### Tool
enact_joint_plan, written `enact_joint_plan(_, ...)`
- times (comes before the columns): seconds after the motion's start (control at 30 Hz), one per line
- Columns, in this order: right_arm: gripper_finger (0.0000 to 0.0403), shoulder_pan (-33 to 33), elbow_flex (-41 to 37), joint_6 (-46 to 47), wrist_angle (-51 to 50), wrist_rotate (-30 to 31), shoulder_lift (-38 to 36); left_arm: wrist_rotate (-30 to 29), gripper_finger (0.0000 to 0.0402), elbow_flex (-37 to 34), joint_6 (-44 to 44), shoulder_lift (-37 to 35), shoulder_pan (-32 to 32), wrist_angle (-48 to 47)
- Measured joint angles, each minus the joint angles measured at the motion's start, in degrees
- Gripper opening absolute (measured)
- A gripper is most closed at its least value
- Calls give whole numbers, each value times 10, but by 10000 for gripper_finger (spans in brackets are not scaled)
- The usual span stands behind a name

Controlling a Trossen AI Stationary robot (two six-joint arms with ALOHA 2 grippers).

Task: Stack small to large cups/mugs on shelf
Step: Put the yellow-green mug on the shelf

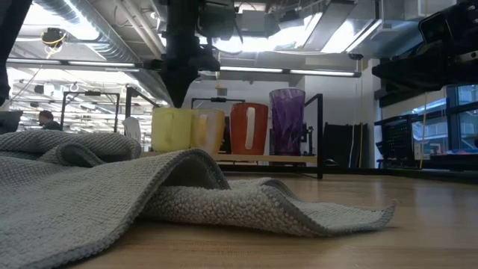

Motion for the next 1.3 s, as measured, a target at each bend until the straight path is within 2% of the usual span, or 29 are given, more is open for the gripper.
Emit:
enact_joint_plan(0.1,49,0,0,0,0,0,0,1,0,0,0,0,4,-3)
enact_joint_plan(0.3,49,0,0,0,0,0,0,47,0,0,-3,0,-8,16)
enact_joint_plan(0.4,49,0,0,0,0,0,0,48,0,0,-5,0,-20,29)
enact_joint_plan(0.57,49,0,0,0,0,0,0,17,0,0,-14,0,-22,28)
enact_joint_plan(1.07,49,0,0,0,0,0,0,37,0,0,-21,19,-37,23)
enact_joint_plan(1.3,49,0,0,0,0,0,0,31,0,-43,-25,17,-29,-2)
